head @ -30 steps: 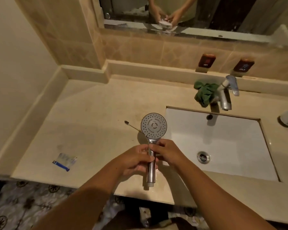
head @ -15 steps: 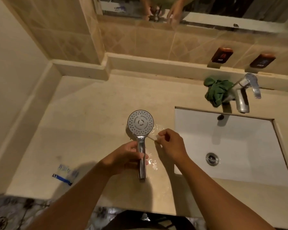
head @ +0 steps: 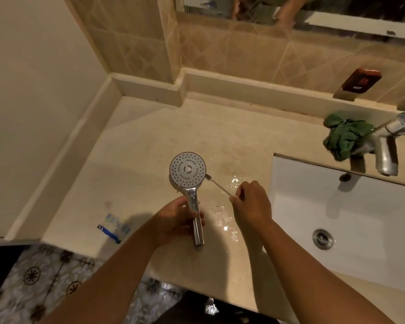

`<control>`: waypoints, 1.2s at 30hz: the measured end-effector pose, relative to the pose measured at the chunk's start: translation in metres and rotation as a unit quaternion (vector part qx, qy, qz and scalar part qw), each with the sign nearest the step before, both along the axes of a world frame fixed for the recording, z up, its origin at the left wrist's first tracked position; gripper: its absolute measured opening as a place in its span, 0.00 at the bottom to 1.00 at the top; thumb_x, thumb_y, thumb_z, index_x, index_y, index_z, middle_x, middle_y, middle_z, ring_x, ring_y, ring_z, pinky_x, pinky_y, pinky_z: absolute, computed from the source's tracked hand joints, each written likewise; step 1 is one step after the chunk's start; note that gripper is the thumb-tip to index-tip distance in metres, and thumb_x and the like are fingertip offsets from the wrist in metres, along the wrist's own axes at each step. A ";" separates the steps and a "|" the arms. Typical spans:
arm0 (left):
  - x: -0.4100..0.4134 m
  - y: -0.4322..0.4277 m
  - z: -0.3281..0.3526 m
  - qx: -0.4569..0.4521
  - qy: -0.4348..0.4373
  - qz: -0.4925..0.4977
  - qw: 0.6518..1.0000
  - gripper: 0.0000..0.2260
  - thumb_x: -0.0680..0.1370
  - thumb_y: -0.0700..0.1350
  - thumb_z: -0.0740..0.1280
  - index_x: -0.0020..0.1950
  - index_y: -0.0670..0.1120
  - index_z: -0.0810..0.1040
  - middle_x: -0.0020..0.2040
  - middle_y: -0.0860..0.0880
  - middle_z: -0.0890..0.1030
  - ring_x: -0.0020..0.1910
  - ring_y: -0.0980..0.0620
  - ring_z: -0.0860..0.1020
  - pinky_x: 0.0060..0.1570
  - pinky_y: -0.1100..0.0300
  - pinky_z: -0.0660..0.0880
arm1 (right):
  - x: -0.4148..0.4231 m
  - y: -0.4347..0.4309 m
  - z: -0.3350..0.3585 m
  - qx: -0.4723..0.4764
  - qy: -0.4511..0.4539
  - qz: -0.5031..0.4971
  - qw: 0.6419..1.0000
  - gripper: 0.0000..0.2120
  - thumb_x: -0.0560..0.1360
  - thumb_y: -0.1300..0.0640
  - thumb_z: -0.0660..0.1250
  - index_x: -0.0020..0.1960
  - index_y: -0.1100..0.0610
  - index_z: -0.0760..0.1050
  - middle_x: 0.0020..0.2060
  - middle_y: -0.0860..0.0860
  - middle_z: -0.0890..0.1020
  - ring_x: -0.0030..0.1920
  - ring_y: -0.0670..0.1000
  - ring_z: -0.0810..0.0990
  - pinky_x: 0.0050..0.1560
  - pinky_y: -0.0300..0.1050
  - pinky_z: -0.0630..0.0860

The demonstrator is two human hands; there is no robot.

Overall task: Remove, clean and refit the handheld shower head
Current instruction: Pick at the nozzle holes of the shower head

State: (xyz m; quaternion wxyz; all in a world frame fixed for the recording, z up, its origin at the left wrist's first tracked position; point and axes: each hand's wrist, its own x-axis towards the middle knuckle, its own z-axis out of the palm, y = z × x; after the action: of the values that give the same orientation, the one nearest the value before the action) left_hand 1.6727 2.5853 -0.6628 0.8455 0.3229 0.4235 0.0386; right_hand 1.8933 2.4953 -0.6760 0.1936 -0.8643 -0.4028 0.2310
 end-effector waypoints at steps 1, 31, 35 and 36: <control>-0.002 -0.002 -0.001 -0.005 -0.002 0.003 1.000 0.22 0.72 0.37 0.71 0.64 0.40 0.72 0.50 0.38 0.81 0.51 0.37 0.82 0.51 0.43 0.79 | 0.000 0.001 0.000 0.000 -0.002 0.002 1.000 0.10 0.73 0.51 0.72 0.38 0.51 0.72 0.40 0.47 0.73 0.43 0.50 0.75 0.42 0.50 0.78; 0.093 -0.049 0.043 0.071 0.038 -0.076 0.994 0.16 0.73 0.33 0.64 0.60 0.39 0.73 0.45 0.38 0.82 0.26 0.50 0.72 0.29 0.57 0.71 | 0.044 -0.077 0.086 0.096 0.251 -0.103 0.958 0.10 0.81 0.58 0.54 0.47 0.56 0.74 0.32 0.50 0.76 0.32 0.46 0.72 0.33 0.41 0.67; 0.097 -0.058 0.045 0.101 0.042 -0.095 0.989 0.13 0.74 0.36 0.64 0.58 0.40 0.74 0.42 0.38 0.82 0.25 0.50 0.73 0.28 0.56 0.71 | 0.042 -0.078 0.085 0.107 0.193 -0.082 0.972 0.13 0.82 0.58 0.54 0.45 0.58 0.75 0.34 0.49 0.77 0.34 0.47 0.73 0.37 0.44 0.68; 0.098 -0.060 0.046 0.105 0.036 -0.091 0.990 0.12 0.75 0.38 0.64 0.58 0.39 0.74 0.41 0.39 0.82 0.25 0.50 0.73 0.28 0.57 0.71 | 0.042 -0.079 0.085 0.111 0.176 -0.076 0.975 0.15 0.83 0.57 0.54 0.43 0.58 0.76 0.34 0.48 0.77 0.35 0.47 0.74 0.38 0.45 0.69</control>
State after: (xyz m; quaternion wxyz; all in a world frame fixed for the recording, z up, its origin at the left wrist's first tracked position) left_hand 1.7704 2.5254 -0.6168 0.7910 0.4479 0.4167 -0.0058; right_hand 1.9353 2.4165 -0.5914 0.3734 -0.8109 -0.3188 0.3184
